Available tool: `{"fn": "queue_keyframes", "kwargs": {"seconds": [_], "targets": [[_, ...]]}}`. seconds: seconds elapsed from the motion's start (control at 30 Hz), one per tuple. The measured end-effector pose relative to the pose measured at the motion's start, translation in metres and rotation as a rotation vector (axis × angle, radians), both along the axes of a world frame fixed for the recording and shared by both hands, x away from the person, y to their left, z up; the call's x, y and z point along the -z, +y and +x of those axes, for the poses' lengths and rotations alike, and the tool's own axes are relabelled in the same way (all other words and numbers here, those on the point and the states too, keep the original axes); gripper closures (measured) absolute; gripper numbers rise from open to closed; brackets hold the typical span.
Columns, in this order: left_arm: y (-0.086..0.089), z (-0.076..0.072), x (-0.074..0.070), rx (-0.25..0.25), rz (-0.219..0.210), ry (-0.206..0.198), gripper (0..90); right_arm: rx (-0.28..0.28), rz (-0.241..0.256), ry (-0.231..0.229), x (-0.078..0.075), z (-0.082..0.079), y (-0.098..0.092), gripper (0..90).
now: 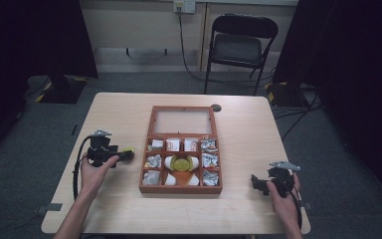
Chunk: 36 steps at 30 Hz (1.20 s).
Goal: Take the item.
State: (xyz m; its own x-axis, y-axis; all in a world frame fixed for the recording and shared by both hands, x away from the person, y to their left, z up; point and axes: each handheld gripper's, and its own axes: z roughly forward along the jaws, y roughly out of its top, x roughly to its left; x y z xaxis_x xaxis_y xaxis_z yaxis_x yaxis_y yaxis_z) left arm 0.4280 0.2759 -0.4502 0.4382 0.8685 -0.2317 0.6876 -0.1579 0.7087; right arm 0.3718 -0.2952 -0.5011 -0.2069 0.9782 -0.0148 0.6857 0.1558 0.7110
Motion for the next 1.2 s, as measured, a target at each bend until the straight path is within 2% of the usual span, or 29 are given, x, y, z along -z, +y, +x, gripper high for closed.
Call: {"fn": "queue_keyframes", "kwargs": {"seconds": [0.1, 0.2, 0.33, 0.5, 0.6, 0.77, 0.8, 0.9, 0.97, 1.0, 1.07, 1.1, 1.13, 1.17, 1.2], "targets": [[0.005, -0.008, -0.006, 0.005, 0.004, -0.017, 26.8, 0.0, 0.0, 0.0, 0.0, 0.0, 0.0, 0.0], [0.014, -0.016, -0.008, -0.008, 0.004, -0.015, 25.6, 0.0, 0.0, 0.0, 0.0, 0.0, 0.0, 0.0], [0.025, -0.028, -0.013, -0.043, -0.028, -0.037, 25.4, 0.0, 0.0, 0.0, 0.0, 0.0, 0.0, 0.0], [0.033, -0.04, -0.018, -0.031, -0.006, -0.042, 23.7, 0.0, 0.0, 0.0, 0.0, 0.0, 0.0, 0.0], [0.038, -0.044, -0.016, -0.025, -0.023, -0.037, 23.2, 0.0, 0.0, 0.0, 0.0, 0.0, 0.0, 0.0], [0.041, -0.05, -0.016, -0.02, -0.021, -0.041, 20.6, 0.0, 0.0, 0.0, 0.0, 0.0, 0.0, 0.0], [0.043, -0.052, -0.016, -0.019, -0.012, -0.045, 19.8, 0.0, 0.0, 0.0, 0.0, 0.0, 0.0, 0.0], [0.048, -0.056, -0.013, -0.062, 0.011, -0.04, 19.5, 0.0, 0.0, 0.0, 0.0, 0.0, 0.0, 0.0], [0.053, -0.06, -0.009, -0.046, 0.018, -0.068, 19.3, 0.0, 0.0, 0.0, 0.0, 0.0, 0.0, 0.0], [0.056, -0.06, -0.007, -0.036, 0.017, -0.063, 18.5, 0.0, 0.0, 0.0, 0.0, 0.0, 0.0, 0.0], [0.06, -0.06, 0.0, -0.067, 0.048, -0.032, 16.9, 0.0, 0.0, 0.0, 0.0, 0.0, 0.0, 0.0], [0.062, -0.059, 0.004, -0.077, 0.06, -0.031, 17.6, 0.0, 0.0, 0.0, 0.0, 0.0, 0.0, 0.0], [0.063, -0.058, 0.008, -0.076, 0.096, -0.032, 18.1, 0.0, 0.0, 0.0, 0.0, 0.0, 0.0, 0.0], [0.064, -0.056, 0.012, -0.085, 0.136, -0.013, 16.5, 0.0, 0.0, 0.0, 0.0, 0.0, 0.0, 0.0], [0.065, -0.055, 0.017, -0.1, 0.157, 0.008, 15.8, 0.0, 0.0, 0.0, 0.0, 0.0, 0.0, 0.0]]}}
